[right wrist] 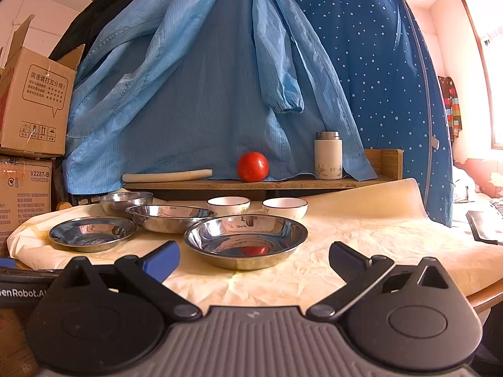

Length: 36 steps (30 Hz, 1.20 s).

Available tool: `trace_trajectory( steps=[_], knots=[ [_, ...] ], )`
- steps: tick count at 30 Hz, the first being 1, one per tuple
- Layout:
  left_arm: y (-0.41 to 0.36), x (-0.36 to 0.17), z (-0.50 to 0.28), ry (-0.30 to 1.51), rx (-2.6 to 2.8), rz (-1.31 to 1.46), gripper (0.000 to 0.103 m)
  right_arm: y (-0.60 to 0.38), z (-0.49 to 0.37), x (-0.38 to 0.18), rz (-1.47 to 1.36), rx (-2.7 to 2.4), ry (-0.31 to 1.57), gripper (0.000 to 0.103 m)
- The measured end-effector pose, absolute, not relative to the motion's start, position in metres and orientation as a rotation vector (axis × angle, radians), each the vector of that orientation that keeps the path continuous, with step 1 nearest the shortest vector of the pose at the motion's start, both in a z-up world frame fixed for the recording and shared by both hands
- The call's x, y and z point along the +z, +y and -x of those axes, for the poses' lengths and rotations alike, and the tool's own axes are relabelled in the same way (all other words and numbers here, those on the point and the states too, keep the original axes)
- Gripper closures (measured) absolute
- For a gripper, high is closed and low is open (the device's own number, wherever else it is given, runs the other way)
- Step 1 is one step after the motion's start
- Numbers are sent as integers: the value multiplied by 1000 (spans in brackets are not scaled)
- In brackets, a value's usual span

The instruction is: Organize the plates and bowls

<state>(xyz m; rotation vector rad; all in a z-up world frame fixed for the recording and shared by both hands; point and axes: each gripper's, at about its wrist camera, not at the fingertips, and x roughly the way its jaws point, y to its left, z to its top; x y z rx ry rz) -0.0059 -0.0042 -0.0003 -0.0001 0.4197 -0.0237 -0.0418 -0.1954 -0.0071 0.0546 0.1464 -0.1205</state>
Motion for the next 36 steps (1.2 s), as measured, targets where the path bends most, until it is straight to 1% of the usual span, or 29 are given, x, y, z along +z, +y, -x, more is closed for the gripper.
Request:
trace_trajectory(
  steps=[36],
  knots=[
    [3,0,-3,440,-19,32,1,-198,37,-13,-71,-101,143,0]
  ],
)
